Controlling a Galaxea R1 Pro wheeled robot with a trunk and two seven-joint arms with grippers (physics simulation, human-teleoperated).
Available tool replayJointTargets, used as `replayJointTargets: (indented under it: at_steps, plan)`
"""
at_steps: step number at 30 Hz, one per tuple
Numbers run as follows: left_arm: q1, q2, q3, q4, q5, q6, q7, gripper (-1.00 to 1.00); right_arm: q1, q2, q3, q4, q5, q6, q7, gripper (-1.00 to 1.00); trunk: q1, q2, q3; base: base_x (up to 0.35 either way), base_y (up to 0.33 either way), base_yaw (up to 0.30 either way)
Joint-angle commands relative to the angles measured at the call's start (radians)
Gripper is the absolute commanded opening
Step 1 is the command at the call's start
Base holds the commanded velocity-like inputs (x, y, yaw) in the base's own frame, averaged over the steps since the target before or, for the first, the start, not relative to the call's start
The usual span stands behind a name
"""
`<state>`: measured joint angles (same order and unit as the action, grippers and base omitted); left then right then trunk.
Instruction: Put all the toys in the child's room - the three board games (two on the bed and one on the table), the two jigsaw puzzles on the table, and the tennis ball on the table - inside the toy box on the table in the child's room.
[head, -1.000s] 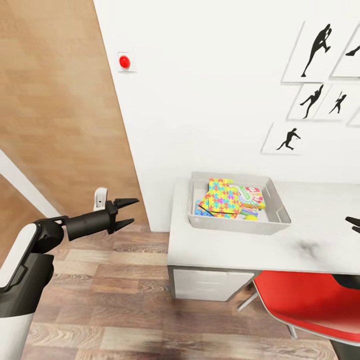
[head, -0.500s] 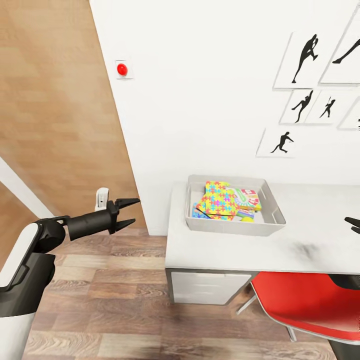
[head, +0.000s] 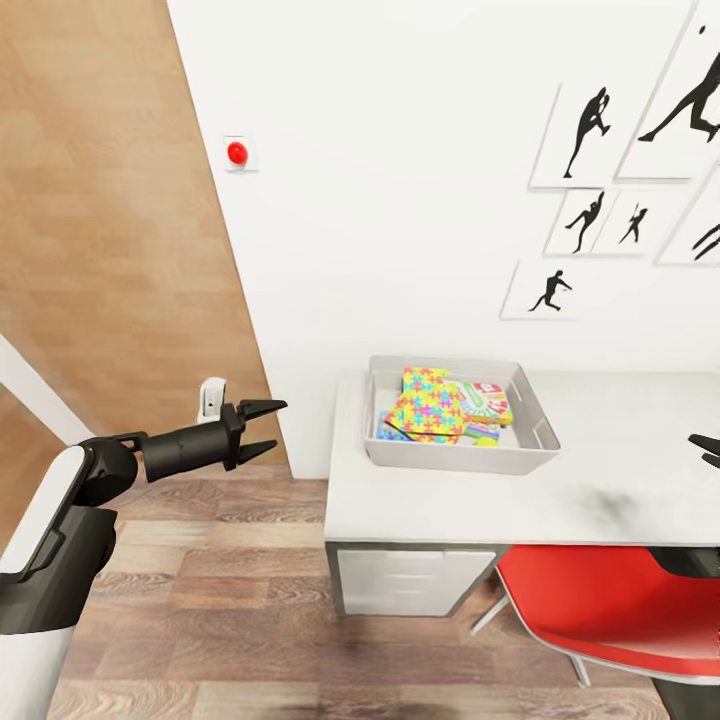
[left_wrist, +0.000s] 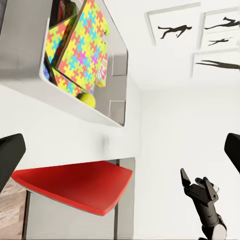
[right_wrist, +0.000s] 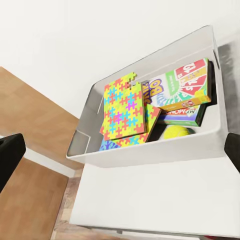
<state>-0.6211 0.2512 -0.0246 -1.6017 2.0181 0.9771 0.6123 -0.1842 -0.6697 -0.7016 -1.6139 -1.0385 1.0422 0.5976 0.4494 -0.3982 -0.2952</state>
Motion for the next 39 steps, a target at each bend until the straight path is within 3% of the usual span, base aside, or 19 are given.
replayJointTargets:
  at_steps: [1, 11, 16, 39]
  plan:
    - [-0.001, 0.0, -0.006, -0.001, 0.007, -0.001, 0.01, 1.0, -0.001, 0.0, -0.001, 0.0, 0.006, 0.005, 0.007, 1.0, 0.001, -0.002, 0.0, 0.0, 0.0, -0.069]
    - [-0.007, -0.019, -0.025, -0.001, -0.059, 0.0, 0.009, 1.0, -0.001, -0.001, -0.001, 0.0, 0.006, 0.005, 0.007, 1.0, 0.001, -0.002, 0.016, 0.0, 0.0, -0.069]
    - [-0.01, -0.032, -0.028, -0.001, -0.074, 0.002, 0.005, 1.0, -0.001, 0.0, -0.001, 0.0, 0.006, 0.005, 0.007, 1.0, 0.001, -0.002, 0.024, 0.0, 0.0, -0.069]
    - [-0.03, -0.047, -0.064, -0.004, -0.091, 0.006, 0.002, 1.0, -0.001, 0.0, -0.001, 0.0, 0.006, 0.005, 0.008, 1.0, 0.001, -0.002, 0.061, 0.0, 0.0, -0.07]
